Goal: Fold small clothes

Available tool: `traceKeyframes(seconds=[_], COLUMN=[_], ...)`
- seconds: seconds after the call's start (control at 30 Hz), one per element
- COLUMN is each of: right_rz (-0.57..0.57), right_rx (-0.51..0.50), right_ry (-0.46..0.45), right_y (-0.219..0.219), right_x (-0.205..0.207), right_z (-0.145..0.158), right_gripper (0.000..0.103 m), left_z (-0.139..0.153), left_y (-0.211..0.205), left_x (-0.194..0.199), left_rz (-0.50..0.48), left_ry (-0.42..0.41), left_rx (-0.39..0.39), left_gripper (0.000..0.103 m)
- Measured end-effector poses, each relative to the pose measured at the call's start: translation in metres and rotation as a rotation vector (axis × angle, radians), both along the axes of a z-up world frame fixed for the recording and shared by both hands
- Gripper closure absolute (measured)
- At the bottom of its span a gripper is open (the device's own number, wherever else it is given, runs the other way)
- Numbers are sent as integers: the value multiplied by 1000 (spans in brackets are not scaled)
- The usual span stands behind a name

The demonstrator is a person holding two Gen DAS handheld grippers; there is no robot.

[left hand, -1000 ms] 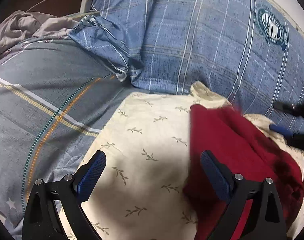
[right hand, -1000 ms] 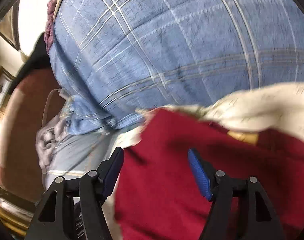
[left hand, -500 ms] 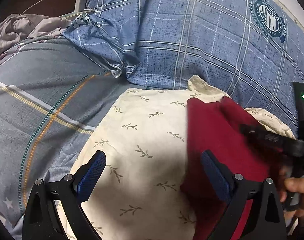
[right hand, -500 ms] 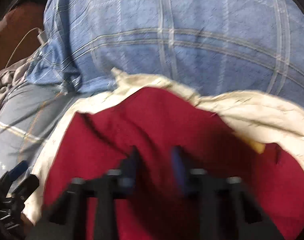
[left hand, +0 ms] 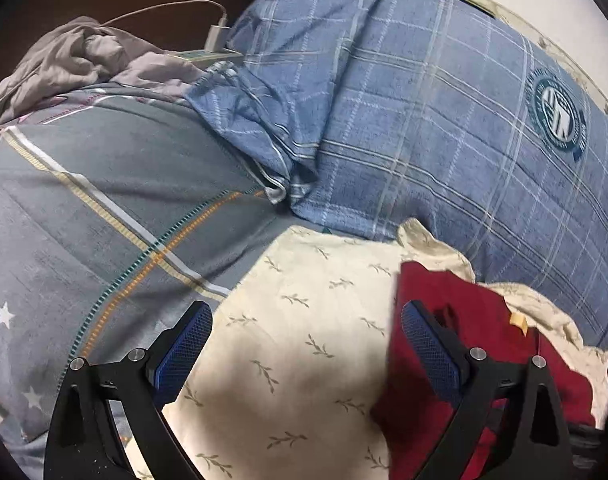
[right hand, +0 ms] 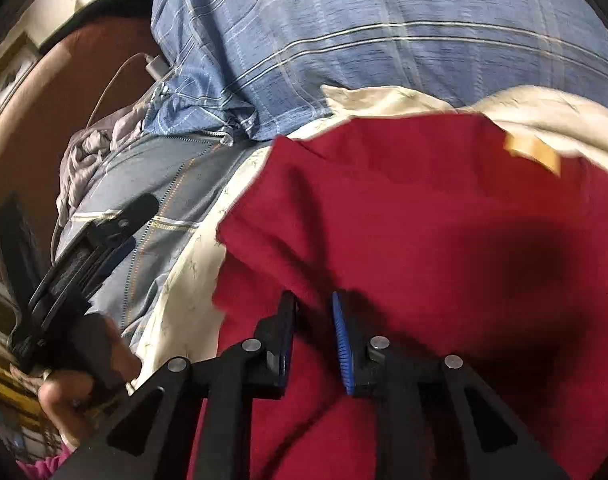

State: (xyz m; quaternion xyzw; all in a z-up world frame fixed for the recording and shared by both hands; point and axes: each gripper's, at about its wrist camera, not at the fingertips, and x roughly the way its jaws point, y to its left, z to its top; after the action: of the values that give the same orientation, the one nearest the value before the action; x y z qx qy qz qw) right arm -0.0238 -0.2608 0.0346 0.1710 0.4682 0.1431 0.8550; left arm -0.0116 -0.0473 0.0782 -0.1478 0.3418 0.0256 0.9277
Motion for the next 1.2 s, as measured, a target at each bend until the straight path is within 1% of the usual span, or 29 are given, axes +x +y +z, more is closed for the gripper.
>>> traceKeyframes(seconds=[0.03, 0.1, 0.13, 0.17, 0.2, 0.23, 0.27, 0.33, 0.37, 0.4, 0.43, 0.47, 0.5, 0.53, 0.57, 0.6, 0.67, 0.73, 0.8, 0.83, 0.87, 0.9, 0.93, 1.0, 1.03, 1.1, 1.13, 1.2], right_rz=[-41, -119, -170, -226, -266, -307, -320, -310, -316, -332, -339, -355, -372, -393, -401, -411, -419, -422, -438, -455, -470, -482, -491, -497, -491, -465, -450, -415], right_rx=[-14, -92, -147, -209, -260, -329, -364, -434, -474, -514, -501, -466, -474, -510, -518, -510, -467, -405, -389, -387, -371, -342, -283, -219, -200, -217, -251, -295], right_ry=[-39, -94, -118, -137, -139, -113, -87, -37, -21, 8, 5, -28, -50, -66, -64, -42, 17, 33, 39, 47, 48, 39, 8, -36, -56, -62, -48, 8], right_y=[-16, -40, -55, -71, -84, -99, -108, -119, -121, -124, -128, -131, -133, -136, -141, -146, -158, -162, -165, -168, -170, -172, -175, -176, -173, -167, -162, -159], right_x=[-21, -54, -70, -87, -98, -105, -105, -98, -94, -93, -98, -109, -117, -129, -135, -138, -142, -150, -162, -167, -170, -171, -172, -162, -149, -120, -100, -75], right_z=[14, 35, 45, 53, 56, 54, 51, 31, 24, 15, 14, 20, 25, 31, 30, 26, 11, 7, 15, 22, 29, 34, 43, 51, 53, 49, 41, 23], right_gripper=[74, 40, 33, 29, 29, 29, 29, 37, 65, 91, 91, 91, 92, 92, 93, 93, 93, 91, 80, 77, 73, 70, 69, 67, 67, 68, 70, 74], left_z=[1, 4, 5, 5, 4, 3, 2, 0, -2, -3, -4, -6, -8, -10, -14, -17, -25, -30, -29, -28, -26, -25, -24, -23, -25, -27, -28, -28], left_y=[-1, -8, -11, -17, -23, -25, -31, -41, -48, -52, -56, -60, -62, -64, -66, -69, -75, -77, -77, -77, -76, -76, -75, -75, -75, -75, -76, -76], left_x=[0, 1, 0, 0, -1, -1, -1, -3, -2, -2, -1, -1, -1, 0, 2, 5, 13, 16, 17, 18, 19, 20, 19, 20, 18, 16, 15, 16], left_rz=[-12, -48, -70, -101, -124, -138, -160, -207, -234, -253, -269, -288, -297, -302, -307, -312, -330, -330, -326, -325, -321, -319, -319, -317, -318, -320, -320, -320], left_ry=[-4, -21, -27, -28, -26, -24, -23, -22, -18, -15, -11, -1, 8, 17, 34, 54, 105, 126, 121, 122, 126, 126, 125, 125, 126, 130, 130, 128], left_rx=[-1, -2, -2, 4, 14, 21, 32, 57, 77, 93, 109, 133, 148, 158, 163, 165, 155, 154, 165, 168, 167, 162, 154, 148, 151, 163, 166, 166], left_gripper=[7, 7, 7, 7, 7, 7, 7, 7, 7, 7, 7, 7, 7, 7, 7, 7, 7, 7, 7, 7, 7, 7, 7, 7, 7, 7, 7, 6])
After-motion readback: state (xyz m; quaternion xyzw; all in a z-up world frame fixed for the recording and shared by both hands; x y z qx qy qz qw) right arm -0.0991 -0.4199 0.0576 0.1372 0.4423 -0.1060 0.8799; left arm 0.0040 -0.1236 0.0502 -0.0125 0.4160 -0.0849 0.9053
